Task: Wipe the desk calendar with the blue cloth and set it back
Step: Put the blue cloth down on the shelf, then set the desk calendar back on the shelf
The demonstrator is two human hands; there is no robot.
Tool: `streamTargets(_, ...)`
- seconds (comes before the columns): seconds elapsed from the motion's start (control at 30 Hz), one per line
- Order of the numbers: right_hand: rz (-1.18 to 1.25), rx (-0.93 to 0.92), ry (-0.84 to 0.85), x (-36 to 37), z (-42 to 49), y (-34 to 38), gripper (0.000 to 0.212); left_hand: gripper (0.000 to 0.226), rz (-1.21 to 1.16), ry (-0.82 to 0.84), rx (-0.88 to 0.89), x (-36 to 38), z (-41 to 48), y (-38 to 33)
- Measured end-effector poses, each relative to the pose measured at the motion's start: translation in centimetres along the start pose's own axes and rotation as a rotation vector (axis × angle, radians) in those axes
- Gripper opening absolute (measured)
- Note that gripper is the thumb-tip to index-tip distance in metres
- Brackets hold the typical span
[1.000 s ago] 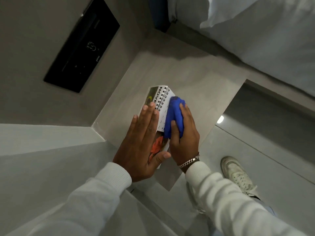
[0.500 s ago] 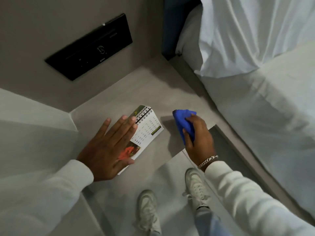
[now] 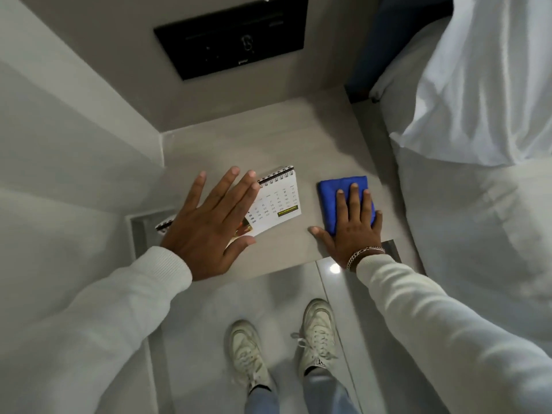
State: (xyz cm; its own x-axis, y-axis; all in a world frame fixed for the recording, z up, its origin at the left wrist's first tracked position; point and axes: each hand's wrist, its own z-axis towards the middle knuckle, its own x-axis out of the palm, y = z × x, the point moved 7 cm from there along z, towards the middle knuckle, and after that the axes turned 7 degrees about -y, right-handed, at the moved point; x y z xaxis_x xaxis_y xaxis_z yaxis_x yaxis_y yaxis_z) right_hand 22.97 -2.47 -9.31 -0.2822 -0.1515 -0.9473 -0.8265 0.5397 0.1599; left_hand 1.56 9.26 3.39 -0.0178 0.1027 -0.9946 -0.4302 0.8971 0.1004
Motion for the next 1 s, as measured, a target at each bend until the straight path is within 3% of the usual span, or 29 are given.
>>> streamTargets(0.13,0.135,0.033,0.071,-2.9,0.3,0.9,0.094,0.070,-0.218,-0.129,-0.385,-1.6,-2.9,1.2)
streamTargets(0.33,0.867,-0.043,0.015,-9.7,-0.3,7.1,0.089,0.066,-0.856,-0.439,-1.244,-0.2,-10.5,2.4)
streamTargets(0.47,1.064,0.036,0.011,-10.6,-0.2,9.4,0.080,0.040,-1.141,-0.612,-1.527,1.0,-11.3,2.3)
streamTargets(0.57,1.082,0.046,-0.008,-10.5,-0.2,10.3,0.074,0.032,-1.367,-0.681,-1.584,2.0,-10.8,2.7)
streamTargets(0.67,1.121,0.071,-0.060,-11.0,-0.2,10.5,0.067,0.041,-1.488,-0.673,-1.536,2.3,-10.2,3.4)
streamTargets(0.77,1.170,0.099,-0.097,-12.0,1.1,11.0,0.061,0.053,-1.538,-0.649,-1.487,2.2,-8.7,5.4)
streamTargets(0.9,1.267,0.127,-0.096,-13.4,4.8,12.6,0.055,0.033,-1.573,-0.690,-1.392,1.0,-4.6,9.5)
streamTargets(1.0,1.246,0.092,-0.106,-14.3,8.1,14.1,0.056,0.035,-1.521,-0.651,-1.330,1.0,-1.7,12.4)
